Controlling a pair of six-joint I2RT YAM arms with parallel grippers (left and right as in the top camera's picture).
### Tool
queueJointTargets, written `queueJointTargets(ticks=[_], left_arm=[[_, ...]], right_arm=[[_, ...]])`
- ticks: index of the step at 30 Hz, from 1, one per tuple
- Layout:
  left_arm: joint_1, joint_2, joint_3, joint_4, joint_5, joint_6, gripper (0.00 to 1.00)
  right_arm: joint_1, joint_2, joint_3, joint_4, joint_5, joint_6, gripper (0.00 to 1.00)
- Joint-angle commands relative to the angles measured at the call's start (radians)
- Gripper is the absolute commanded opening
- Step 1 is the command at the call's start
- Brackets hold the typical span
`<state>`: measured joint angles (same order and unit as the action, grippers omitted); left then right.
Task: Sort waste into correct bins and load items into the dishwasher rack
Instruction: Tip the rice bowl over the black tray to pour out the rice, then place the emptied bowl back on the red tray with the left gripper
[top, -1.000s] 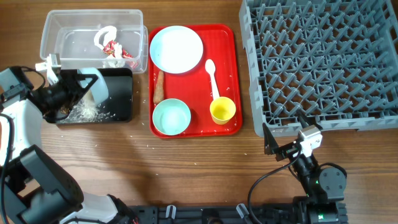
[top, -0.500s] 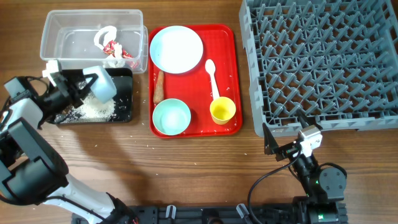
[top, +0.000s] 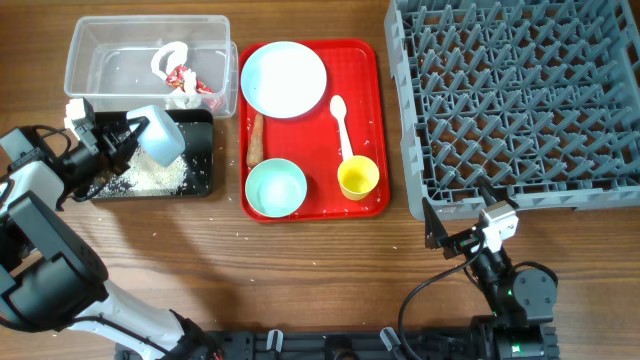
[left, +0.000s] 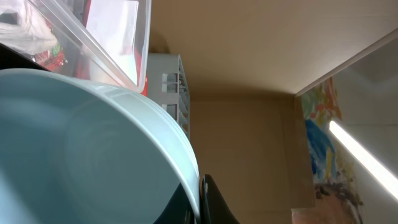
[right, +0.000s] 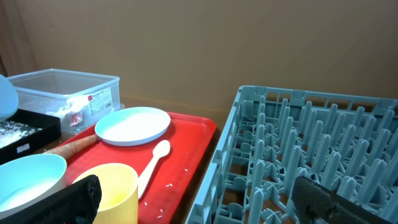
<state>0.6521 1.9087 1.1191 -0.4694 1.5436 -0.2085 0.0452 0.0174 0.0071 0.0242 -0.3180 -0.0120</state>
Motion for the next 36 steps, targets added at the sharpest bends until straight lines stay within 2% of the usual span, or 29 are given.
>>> queueJointTargets(ticks=[1,6,10,14,15,18,21,25,29,36], left_arm=[[0.006,0.003,-0.002,0.003,0.034,-0.034,0.04],[-0.056,-0.079,0.000,0.045,0.030,-0.066,0.04],[-0.192,-0.265,0.026,0.071,-0.190,-0.070,0.04],[-0.416,-0.425,0.031,0.059,-0.571,-0.072,0.04],[-0.530,-0.459,0.031,0.047,-0.784,-0.064,0.04],[-0.757,-0.460,0.030,0.044,-1.149,-0.037,0.04],[-1.008,-0.377,0.030,0.052,-1.486,0.061,0.04],[-1.125,-0.258,0.030,0.096,-1.602,0.137,0.04],[-1.186,-0.145,0.030,0.144,-1.609,0.179,0.04],[-1.220,-0.108,0.030,0.091,-1.609,0.178,0.05]], right_arm=[[0.007,-0.008,-0.002,0.005,-0.017,0.012,1.00],[0.007,-0.008,-0.002,0.005,-0.017,0.012,1.00],[0.007,-0.008,-0.002,0.005,-0.017,0.012,1.00],[0.007,-0.008,-0.002,0.005,-0.017,0.012,1.00],[0.007,-0.008,-0.002,0.005,-0.017,0.012,1.00],[0.007,-0.008,-0.002,0.005,-0.017,0.012,1.00],[0.007,-0.008,-0.002,0.005,-0.017,0.012,1.00],[0.007,-0.008,-0.002,0.005,-0.017,0.012,1.00],[0.007,-0.008,-0.002,0.005,-0.017,0.012,1.00],[0.007,-0.008,-0.002,0.005,-0.017,0.012,1.00]])
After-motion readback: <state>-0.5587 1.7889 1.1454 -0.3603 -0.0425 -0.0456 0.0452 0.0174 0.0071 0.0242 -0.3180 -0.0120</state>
